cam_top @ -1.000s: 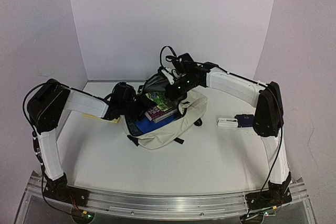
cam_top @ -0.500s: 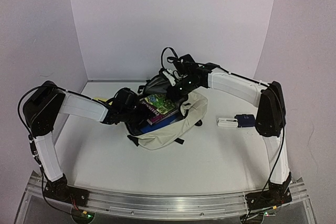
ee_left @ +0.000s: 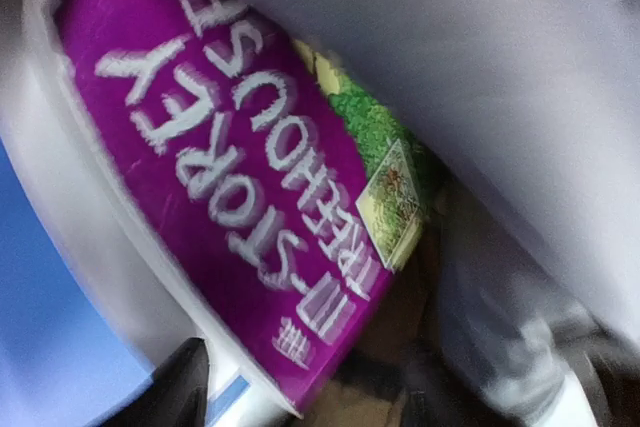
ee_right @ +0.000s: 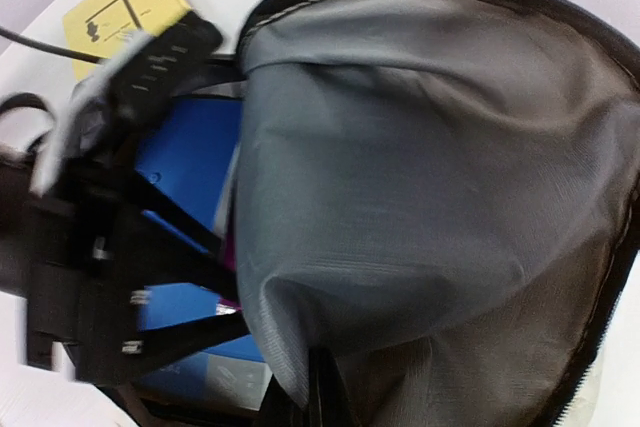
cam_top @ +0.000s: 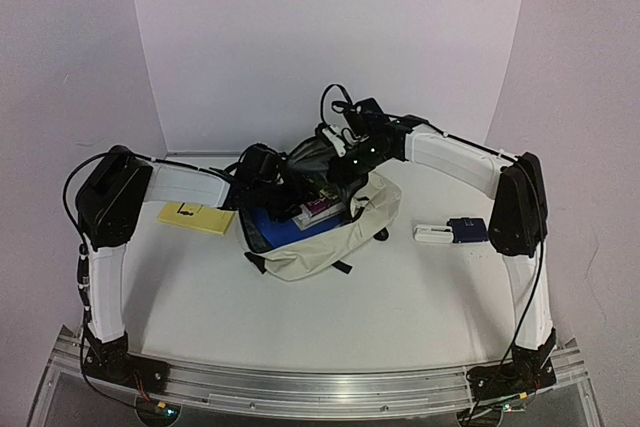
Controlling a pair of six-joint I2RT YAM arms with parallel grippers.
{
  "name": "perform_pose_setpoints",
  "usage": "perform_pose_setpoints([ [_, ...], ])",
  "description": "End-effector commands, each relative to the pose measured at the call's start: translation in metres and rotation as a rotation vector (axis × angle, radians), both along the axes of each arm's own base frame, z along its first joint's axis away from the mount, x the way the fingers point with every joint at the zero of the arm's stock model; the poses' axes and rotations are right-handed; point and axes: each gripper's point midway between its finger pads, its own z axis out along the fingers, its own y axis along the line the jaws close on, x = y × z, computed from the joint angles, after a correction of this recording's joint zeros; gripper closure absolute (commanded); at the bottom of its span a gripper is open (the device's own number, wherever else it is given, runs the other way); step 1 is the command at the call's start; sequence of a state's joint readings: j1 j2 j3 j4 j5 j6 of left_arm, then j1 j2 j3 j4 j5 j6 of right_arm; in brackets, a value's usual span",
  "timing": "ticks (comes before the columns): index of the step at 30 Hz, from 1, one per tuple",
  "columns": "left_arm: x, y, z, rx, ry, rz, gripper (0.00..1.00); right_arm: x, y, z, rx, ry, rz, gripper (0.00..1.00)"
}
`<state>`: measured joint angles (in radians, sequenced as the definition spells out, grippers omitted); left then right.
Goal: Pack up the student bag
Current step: Place the book in the student bag, then move the book to the center of the board.
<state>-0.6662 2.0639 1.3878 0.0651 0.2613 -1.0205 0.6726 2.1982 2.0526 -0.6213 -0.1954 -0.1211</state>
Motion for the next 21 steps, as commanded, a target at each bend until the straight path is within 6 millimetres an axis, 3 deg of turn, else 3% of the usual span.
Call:
perform_pose_setpoints([
  [1, -0.015, 0.026, 0.063, 0.097, -0.121, -0.051, 0.20, 0.047, -0.040, 0.003, -0.004, -0.036, -0.097, 1.00],
  [3, -0.023, 0.045, 0.074, 0.163, -0.143, -0.045, 0.10, 0.061, -0.054, -0.002, -0.018, -0.043, -0.121, 1.00],
  [5, -0.027, 0.071, 0.077, 0.200, -0.145, -0.013, 0.06, 0.072, -0.066, -0.007, -0.030, -0.048, -0.140, 1.00],
  [9, -0.004, 0.151, 0.065, 0.181, -0.062, 0.116, 0.05, 0.087, -0.083, -0.001, -0.029, -0.066, -0.179, 0.98],
  [11, 0.016, 0.197, 0.055, 0.204, -0.029, 0.184, 0.04, 0.088, -0.084, 0.003, -0.016, -0.064, -0.185, 0.82],
  [12, 0.025, 0.215, 0.048, 0.237, -0.008, 0.208, 0.04, 0.085, -0.083, 0.004, -0.005, -0.054, -0.178, 0.69],
  [14, 0.038, 0.242, 0.029, 0.294, 0.050, 0.223, 0.04, 0.075, -0.078, 0.008, 0.035, -0.021, -0.155, 0.41],
  [15, 0.047, 0.252, 0.028, 0.312, 0.054, 0.236, 0.04, 0.070, -0.077, 0.012, 0.052, -0.010, -0.149, 0.33],
  [21, 0.094, 0.294, 0.009, 0.447, 0.072, 0.260, 0.02, 0.042, -0.075, 0.027, 0.116, 0.045, -0.111, 0.14],
])
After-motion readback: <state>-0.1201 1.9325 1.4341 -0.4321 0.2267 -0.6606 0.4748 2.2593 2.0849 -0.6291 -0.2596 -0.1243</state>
